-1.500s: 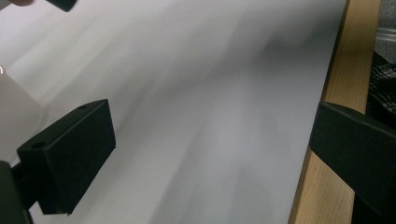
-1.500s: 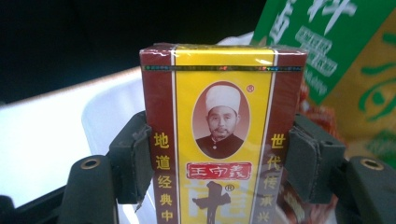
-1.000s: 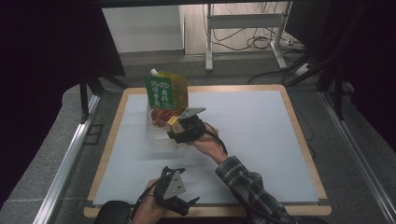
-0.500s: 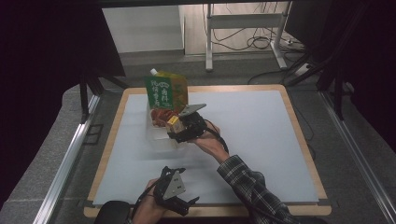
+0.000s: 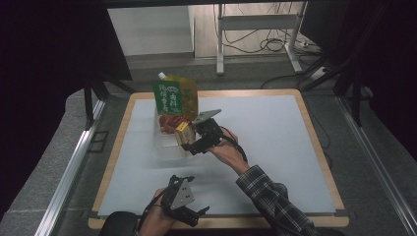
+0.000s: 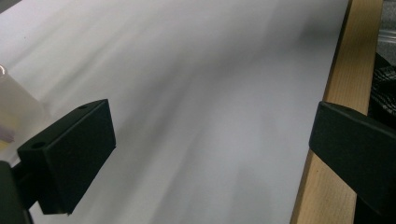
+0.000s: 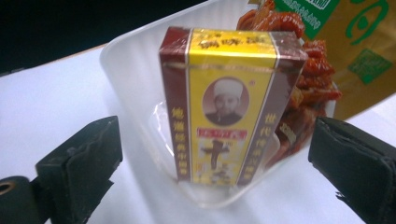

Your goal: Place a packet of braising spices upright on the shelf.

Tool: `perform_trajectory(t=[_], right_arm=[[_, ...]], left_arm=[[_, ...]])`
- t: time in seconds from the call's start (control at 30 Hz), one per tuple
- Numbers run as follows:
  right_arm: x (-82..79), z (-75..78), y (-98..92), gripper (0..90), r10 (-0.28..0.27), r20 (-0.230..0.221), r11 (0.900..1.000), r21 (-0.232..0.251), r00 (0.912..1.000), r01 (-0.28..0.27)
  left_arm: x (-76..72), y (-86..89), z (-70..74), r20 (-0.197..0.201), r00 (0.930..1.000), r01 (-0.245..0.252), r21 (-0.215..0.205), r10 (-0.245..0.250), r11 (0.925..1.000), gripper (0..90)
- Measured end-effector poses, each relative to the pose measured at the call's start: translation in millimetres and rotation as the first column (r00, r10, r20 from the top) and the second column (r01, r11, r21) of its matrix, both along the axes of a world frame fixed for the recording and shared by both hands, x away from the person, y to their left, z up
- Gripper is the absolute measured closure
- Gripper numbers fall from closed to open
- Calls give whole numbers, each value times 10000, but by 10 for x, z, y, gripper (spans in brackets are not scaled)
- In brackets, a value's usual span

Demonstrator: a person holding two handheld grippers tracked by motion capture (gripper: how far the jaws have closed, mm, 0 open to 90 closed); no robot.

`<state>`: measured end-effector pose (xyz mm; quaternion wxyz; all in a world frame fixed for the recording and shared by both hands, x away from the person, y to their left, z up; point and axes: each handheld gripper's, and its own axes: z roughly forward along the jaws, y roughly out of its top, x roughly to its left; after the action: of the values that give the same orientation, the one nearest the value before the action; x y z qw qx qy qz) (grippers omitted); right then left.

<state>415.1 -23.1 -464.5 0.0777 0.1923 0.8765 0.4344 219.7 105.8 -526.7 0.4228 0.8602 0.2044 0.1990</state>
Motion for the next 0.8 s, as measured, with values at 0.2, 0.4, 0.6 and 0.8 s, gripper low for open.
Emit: perform_trajectory(t=[0.2, 0.4, 0.6, 0.8], right_arm=[[-94, 56, -157, 20, -65, 68, 9999, -118, 10000, 66], [-189, 102, -383, 19, -199, 177, 9995, -229, 9996, 203], [-300, 102, -608, 16, -364, 155, 9987, -363, 9992, 369], [-406, 30, -869, 13, -637, -35, 9974, -327, 9980, 635]], left_arm=[[-1, 6, 6, -8, 10000, -52, -106, 52, 9999, 3], [-2, 1, 3, -27, 10000, -81, -197, 80, 9998, 2], [7, 12, 4, -55, 9999, -115, -187, 114, 9998, 2], [8, 7, -3, -71, 9999, -140, -286, 138, 9995, 1]])
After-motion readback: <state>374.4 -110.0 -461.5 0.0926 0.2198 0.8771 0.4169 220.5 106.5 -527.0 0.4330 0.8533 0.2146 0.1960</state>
